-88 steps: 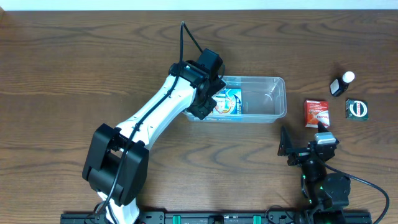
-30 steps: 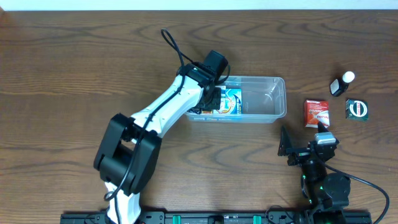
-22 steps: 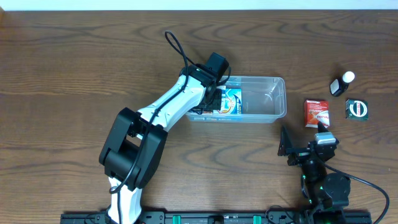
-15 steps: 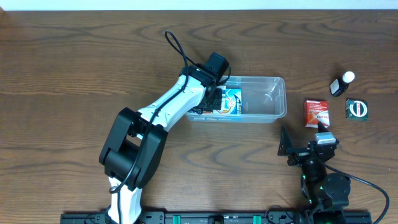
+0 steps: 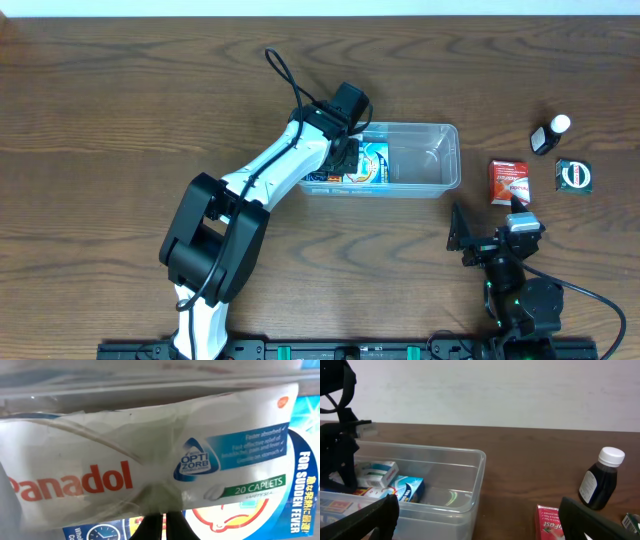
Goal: Pack container
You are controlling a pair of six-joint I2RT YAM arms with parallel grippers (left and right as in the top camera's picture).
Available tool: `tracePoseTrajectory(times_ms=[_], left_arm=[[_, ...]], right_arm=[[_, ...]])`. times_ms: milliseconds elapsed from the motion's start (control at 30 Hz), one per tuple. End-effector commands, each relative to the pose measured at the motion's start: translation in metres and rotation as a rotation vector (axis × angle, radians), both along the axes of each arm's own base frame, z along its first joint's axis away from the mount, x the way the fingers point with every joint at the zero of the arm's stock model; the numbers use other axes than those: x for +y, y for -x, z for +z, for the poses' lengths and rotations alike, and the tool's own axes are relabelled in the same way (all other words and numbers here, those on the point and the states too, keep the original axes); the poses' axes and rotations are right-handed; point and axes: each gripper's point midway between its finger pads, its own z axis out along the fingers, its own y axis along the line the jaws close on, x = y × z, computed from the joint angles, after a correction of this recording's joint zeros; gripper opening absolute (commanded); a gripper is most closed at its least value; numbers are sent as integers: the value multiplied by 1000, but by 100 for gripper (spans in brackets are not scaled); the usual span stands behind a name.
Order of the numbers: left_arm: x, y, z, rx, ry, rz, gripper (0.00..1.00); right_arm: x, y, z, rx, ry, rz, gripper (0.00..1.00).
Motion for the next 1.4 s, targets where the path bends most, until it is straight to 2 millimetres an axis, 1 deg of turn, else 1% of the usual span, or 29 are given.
tracePoseTrajectory(times_ms=[0,133,267,400,500,633,733,800,867,900,967,1000,1100,1133,1167,1200,1233,1267,1300,1333,1367], left_arm=[[2,0,-1,-6,-13,5,6],[3,-1,-1,-8,-18,3,6],[9,-4,-1,-28,-54,5,6],[12,1,2,-15,-64,4,6],[14,4,8,-11,-66,4,6],[13,3,33,-57,-34,6,6],[12,-2,72,-145,7,-12,6],[20,-8,100,-222,6,0,6],[42,-16,128,-315,-33,54,6],[57,-19,141,-356,-60,88,6],[95,-24,166,-426,-127,175,7],[117,-26,177,-450,-158,226,7],[177,-24,196,-467,-206,363,7],[204,-22,200,-460,-221,429,7],[222,-20,202,-453,-233,472,7],[247,-17,202,-439,-251,531,8],[268,-14,202,-425,-267,582,12],[287,-10,200,-408,-282,630,25],[306,-5,198,-390,-298,678,47],[325,1,195,-366,-312,728,63],[338,6,193,-347,-312,769,78]], right_arm=[[-1,0,-1,1,11,0,99],[-1,0,-1,1,11,0,99],[-1,0,-1,1,11,0,99],[-1,0,-1,1,11,0,99],[-1,0,-1,1,11,0,99],[-1,0,-1,1,11,0,99],[-1,0,-1,1,11,0,99],[-1,0,-1,1,11,0,99],[-1,0,-1,1,11,0,99],[-1,0,-1,1,11,0,99],[-1,0,-1,1,11,0,99],[-1,0,-1,1,11,0,99],[-1,0,-1,1,11,0,99],[-1,0,-1,1,11,0,99],[-1,0,-1,1,11,0,99],[-1,0,-1,1,11,0,99],[-1,0,-1,1,11,0,99],[-1,0,-1,1,11,0,99],[-1,0,-1,1,11,0,99],[-1,0,-1,1,11,0,99],[-1,0,-1,1,11,0,99]])
